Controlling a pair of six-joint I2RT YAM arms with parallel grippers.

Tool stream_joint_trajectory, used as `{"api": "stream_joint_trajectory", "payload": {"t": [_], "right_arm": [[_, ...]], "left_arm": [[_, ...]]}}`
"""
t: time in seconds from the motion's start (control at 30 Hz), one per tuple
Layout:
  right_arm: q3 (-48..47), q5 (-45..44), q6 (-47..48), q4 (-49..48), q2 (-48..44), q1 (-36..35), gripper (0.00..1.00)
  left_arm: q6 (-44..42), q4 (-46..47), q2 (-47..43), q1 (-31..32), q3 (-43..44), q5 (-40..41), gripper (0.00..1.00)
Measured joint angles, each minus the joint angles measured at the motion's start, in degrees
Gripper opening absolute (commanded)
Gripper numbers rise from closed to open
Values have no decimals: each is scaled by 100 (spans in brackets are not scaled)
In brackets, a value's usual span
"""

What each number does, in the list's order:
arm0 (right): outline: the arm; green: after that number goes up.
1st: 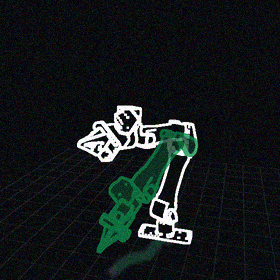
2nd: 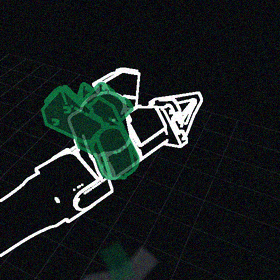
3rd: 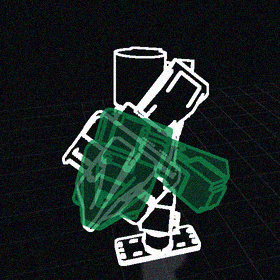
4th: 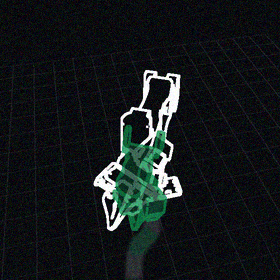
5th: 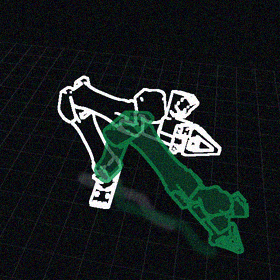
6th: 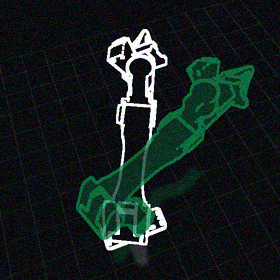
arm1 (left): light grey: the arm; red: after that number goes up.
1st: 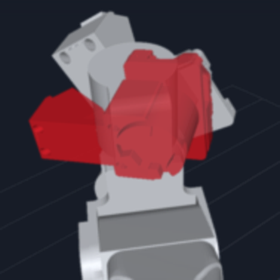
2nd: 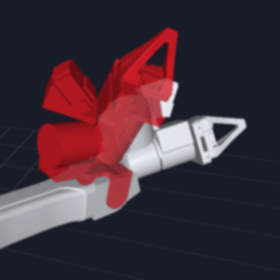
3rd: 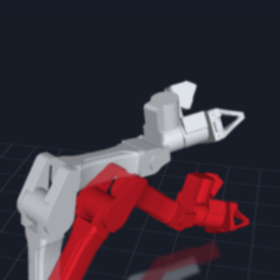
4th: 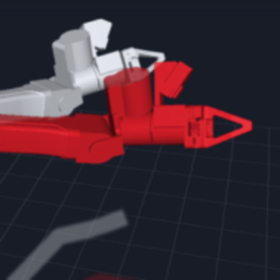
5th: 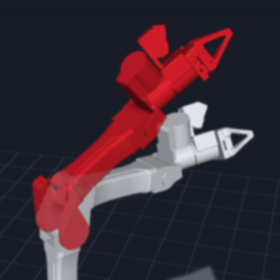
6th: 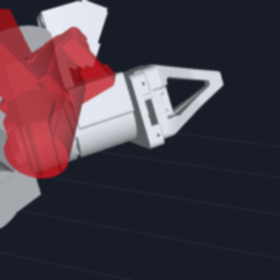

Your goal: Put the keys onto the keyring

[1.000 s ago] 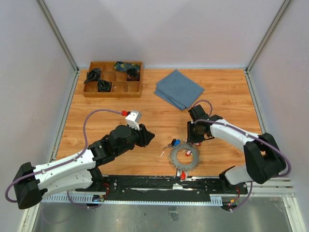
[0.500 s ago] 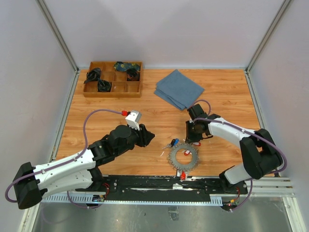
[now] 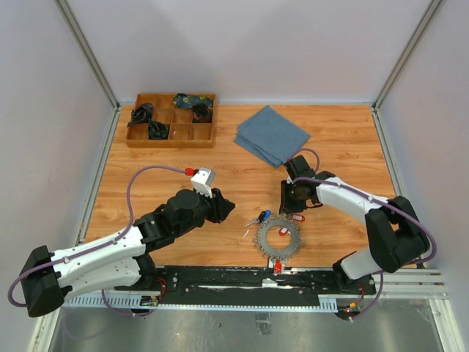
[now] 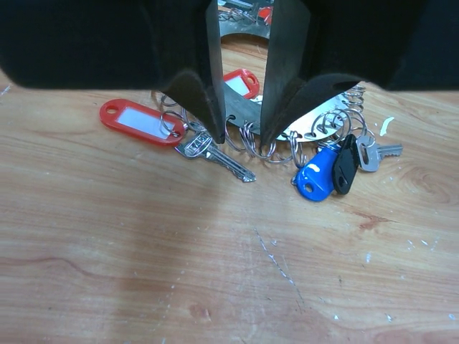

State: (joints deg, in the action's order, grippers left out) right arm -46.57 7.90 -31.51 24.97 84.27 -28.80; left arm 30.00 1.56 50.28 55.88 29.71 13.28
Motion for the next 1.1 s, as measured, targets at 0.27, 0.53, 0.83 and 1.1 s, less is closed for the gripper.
{"api": "stream_joint_trajectory", "payload": {"t": [0.27, 0.53, 0.83, 1.1], "right_arm": [[-149, 9, 22, 37, -35, 0, 23], [-179, 107, 28, 44, 199, 0, 20], [-181, 214, 48, 57, 286, 0, 17], [-181, 295, 52, 59, 393, 0, 13]], "left_arm": [[-2, 2, 85, 0, 20, -4, 36], [-22, 0, 90, 0, 24, -4, 36], [-22, 2, 90, 0, 24, -2, 36], [-20, 2, 87, 0, 24, 2, 36]]}}
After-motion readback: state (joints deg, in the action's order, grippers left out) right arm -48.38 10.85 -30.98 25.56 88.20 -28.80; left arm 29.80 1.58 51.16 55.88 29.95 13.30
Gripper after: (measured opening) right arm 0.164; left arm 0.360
